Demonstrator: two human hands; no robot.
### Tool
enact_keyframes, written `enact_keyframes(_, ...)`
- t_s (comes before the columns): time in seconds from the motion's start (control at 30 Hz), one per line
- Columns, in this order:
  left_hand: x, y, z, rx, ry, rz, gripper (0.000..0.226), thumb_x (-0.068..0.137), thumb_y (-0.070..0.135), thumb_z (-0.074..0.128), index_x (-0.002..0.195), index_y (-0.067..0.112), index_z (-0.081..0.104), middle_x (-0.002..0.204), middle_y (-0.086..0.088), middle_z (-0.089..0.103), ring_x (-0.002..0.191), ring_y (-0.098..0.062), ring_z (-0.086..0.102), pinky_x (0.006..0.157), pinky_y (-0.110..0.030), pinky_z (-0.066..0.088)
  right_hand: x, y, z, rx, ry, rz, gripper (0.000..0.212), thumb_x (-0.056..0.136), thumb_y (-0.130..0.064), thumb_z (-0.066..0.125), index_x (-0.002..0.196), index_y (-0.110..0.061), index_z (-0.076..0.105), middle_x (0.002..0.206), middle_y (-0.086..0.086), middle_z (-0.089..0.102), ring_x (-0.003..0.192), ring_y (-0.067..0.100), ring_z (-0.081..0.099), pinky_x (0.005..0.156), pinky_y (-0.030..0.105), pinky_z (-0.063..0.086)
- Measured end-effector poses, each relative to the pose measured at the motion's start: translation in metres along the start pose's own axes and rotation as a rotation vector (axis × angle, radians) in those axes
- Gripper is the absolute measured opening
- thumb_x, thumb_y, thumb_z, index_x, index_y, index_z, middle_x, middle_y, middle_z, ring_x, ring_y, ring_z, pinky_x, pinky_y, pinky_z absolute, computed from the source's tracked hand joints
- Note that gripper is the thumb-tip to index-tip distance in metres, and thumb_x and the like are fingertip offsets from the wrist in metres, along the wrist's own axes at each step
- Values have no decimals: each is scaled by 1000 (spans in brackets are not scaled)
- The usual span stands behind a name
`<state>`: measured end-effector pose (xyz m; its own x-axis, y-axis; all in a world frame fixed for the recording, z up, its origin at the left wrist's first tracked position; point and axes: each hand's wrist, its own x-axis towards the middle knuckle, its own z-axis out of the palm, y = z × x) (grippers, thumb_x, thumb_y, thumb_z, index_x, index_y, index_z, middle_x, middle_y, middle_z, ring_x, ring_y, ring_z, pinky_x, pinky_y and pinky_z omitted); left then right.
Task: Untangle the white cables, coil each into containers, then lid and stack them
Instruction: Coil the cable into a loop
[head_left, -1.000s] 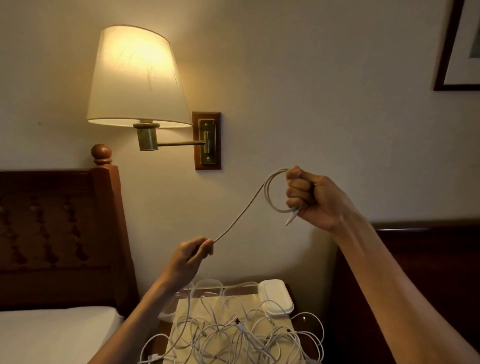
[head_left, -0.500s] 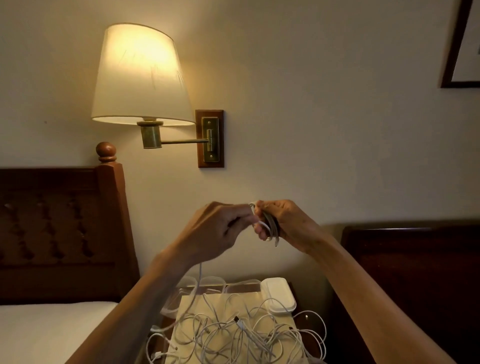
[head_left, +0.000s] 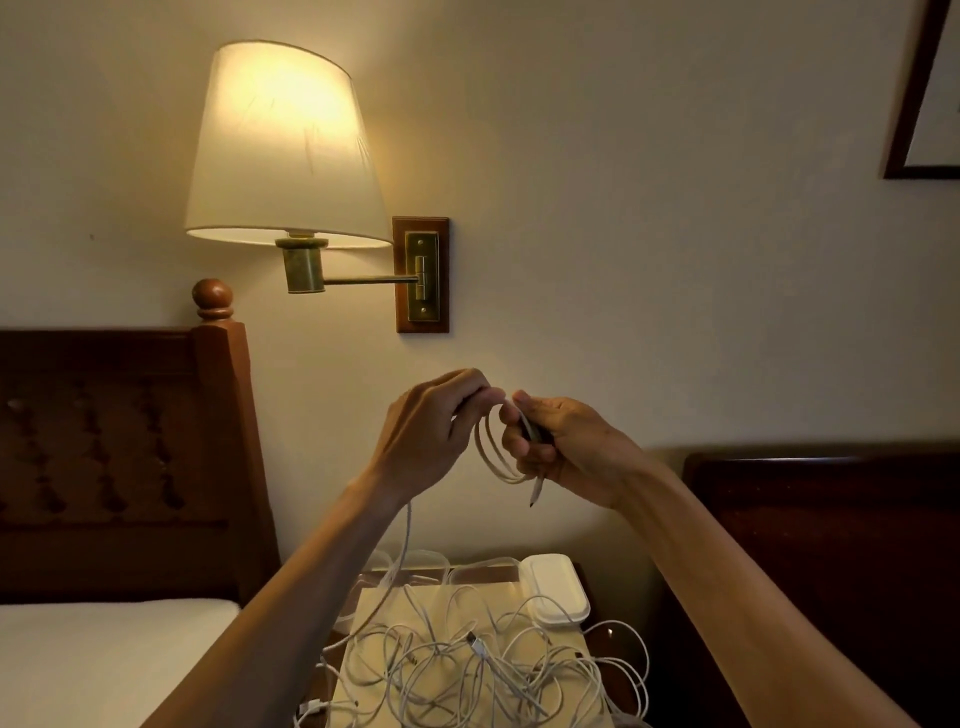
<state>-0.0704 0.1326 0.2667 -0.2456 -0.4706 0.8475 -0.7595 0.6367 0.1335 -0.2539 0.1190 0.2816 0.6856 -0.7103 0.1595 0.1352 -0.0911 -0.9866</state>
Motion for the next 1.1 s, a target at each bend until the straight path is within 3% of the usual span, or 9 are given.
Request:
enact_keyframes(0.13,-1,-5,6,-122,12,-71,23,102,28,45,85,18,56,71,12,56,62,-6,54,56,-18,40,3,-9,-5,229,-43,85,41,108,-28,22,80,-14,48,51,-6,31,45,7,24,45,20,25)
enact_keyframes(0.27,-24,-22,14,-276,10,-238,32,103,23,38,72,25,46,61,16,45,55,-5,40,55,-20,31,6,-15,-13,374,-60,88,38,107,-27,26,76,-16,47,49,-8,29,44,7,23,47,20,20)
enact_keyframes(0.43,-77,-60,29,-301,-13,-349,38,101,40,36,70,22,48,62,11,47,56,-6,39,54,-31,33,6,-25,-24,476,-24,71,31,101,-26,35,74,-17,47,48,-10,27,42,5,24,44,18,20)
enact_keyframes(0.57,-106,-72,29,-250,-43,-393,32,101,32,41,77,18,56,67,3,55,58,-4,48,55,-19,37,11,-29,-35,528,19,31,23,95,-27,42,74,-18,47,47,-10,29,41,5,25,43,17,22)
enact_keyframes(0.63,-107,-63,30,-209,-118,-450,31,100,32,42,78,20,58,68,1,58,61,-7,51,56,-21,40,16,-28,-37,521,33,17,28,99,-28,38,75,-17,47,48,-10,29,41,6,25,44,17,22)
enact_keyframes(0.7,-97,-43,29,-130,-311,-477,32,100,36,43,72,26,56,64,4,57,56,-7,49,56,-32,42,23,-22,-33,443,73,-21,33,104,-29,32,77,-17,47,49,-8,30,43,7,25,47,18,24)
enact_keyframes(0.77,-80,-17,25,-47,-523,-403,35,101,34,45,70,24,57,60,9,55,51,-7,47,55,-31,40,30,-14,-24,288,148,-64,35,106,-27,30,79,-14,48,51,-5,34,44,8,27,47,19,28)
enact_keyframes(0.83,-62,7,18,50,-590,-241,38,101,36,43,71,17,58,59,7,54,51,-12,49,54,-30,39,34,-3,-14,136,204,-82,35,107,-24,32,80,-12,51,52,-2,42,44,8,34,46,18,32)
enact_keyframes(1.1,-30,31,-9,306,-247,37,33,100,44,38,88,28,64,56,18,45,44,-3,41,47,-18,29,24,12,-2,-280,228,-156,33,106,-20,37,87,-2,58,55,2,58,49,13,50,50,21,44)
